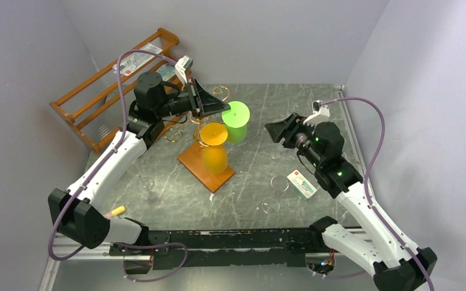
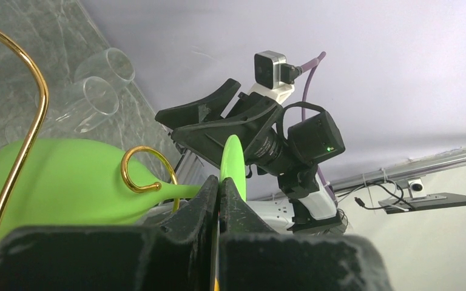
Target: Place the wine glass upside down on the wine glass rack
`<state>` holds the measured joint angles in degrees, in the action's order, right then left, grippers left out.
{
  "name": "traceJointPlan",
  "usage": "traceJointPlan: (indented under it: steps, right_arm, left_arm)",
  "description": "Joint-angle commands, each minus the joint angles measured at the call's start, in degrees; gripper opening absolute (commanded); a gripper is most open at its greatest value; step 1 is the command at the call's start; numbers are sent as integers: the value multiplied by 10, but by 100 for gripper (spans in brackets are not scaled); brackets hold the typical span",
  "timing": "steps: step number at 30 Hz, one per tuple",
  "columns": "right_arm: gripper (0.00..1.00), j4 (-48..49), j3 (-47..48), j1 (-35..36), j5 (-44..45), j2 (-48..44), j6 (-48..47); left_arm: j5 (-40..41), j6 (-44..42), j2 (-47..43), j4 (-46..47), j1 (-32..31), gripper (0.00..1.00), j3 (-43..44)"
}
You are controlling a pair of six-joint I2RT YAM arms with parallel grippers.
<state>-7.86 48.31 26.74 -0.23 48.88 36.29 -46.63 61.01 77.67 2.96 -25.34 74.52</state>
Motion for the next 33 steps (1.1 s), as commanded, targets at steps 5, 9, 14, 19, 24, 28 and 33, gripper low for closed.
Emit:
traceJointPlan:
  steps: [5,9,14,19,24,28,33]
  right_arm:
    - [59,-20,11,1,21,-12,-11]
    - [59,-30,10,1,22,-20,-13]
    - [59,-38,10,1,23,-25,-13]
    - [60,-54,18,1,25,-21,-14]
    - [60,-68,24,1,30,-19,-16]
    - [60,-87,31,1,53,-24,-17]
    - [60,-139,43,1,112,-29,-13]
  left_arm:
    - [63,-1,6,48,-3,5,-2]
    - [118,-37,9,17,-3,5,5]
    - [166,-75,7,-20,-3,5,13]
    - [197,-124,-4,-69,-3,18,21]
    - [228,-180,-16,-127,-2,32,40]
    - [241,-218,-26,-165,-1,44,66]
    - [232,-264,-54,-181,0,64,91]
